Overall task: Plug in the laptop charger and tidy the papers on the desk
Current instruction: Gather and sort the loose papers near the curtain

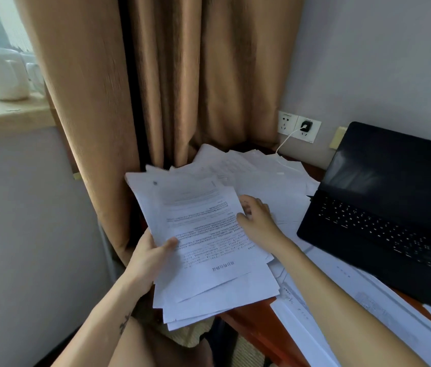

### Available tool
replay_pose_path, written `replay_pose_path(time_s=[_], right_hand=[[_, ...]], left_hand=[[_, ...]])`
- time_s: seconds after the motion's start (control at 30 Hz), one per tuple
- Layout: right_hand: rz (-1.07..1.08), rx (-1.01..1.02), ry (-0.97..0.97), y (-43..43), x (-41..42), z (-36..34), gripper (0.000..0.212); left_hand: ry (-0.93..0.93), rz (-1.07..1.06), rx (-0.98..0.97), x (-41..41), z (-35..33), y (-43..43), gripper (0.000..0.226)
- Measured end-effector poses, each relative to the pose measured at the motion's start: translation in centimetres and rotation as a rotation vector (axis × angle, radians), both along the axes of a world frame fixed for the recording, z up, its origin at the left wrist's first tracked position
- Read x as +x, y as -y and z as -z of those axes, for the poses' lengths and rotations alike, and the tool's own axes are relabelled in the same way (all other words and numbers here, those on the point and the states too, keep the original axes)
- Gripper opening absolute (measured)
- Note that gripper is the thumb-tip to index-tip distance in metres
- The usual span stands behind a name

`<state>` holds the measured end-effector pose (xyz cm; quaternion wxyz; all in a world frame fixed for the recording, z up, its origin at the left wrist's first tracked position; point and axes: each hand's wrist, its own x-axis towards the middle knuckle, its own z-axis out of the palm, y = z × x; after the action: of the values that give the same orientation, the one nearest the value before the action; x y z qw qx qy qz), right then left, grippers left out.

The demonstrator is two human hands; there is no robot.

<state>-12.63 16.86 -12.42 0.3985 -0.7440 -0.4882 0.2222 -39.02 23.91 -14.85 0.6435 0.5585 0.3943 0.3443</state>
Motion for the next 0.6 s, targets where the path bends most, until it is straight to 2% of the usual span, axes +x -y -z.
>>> replay_pose_path(time_s=[0.07,0.2,0.3,0.43,0.6], right_hand=[[0.047,0.005,-0.012,0.2,0.1,0.0,0.037],[-0.048,0.097,-0.372,1.2,0.4,-2.2,0.026],[-0.044,0.217,-0.5,1.4,1.1,-4.5,0.03],[0.056,0.447,-0.452,1.4,2.5,-8.9,0.036],[0.179,0.651,-0.305,1.9,3.9,-13.5,0.033]], left_hand=[[0.03,-0.063,0.063,0.2,-0.3,0.2,0.034],[0.093,-0.046,0.214,1.0,-2.7,0.6,0.035],[0.087,-0.006,0.357,2.7,-5.6,-0.1,0.033],[0.076,0.009,0.558,6.2,-10.2,-2.2,0.033],[0.173,-0.061,0.61,10.4,-14.9,-3.7,0.031]])
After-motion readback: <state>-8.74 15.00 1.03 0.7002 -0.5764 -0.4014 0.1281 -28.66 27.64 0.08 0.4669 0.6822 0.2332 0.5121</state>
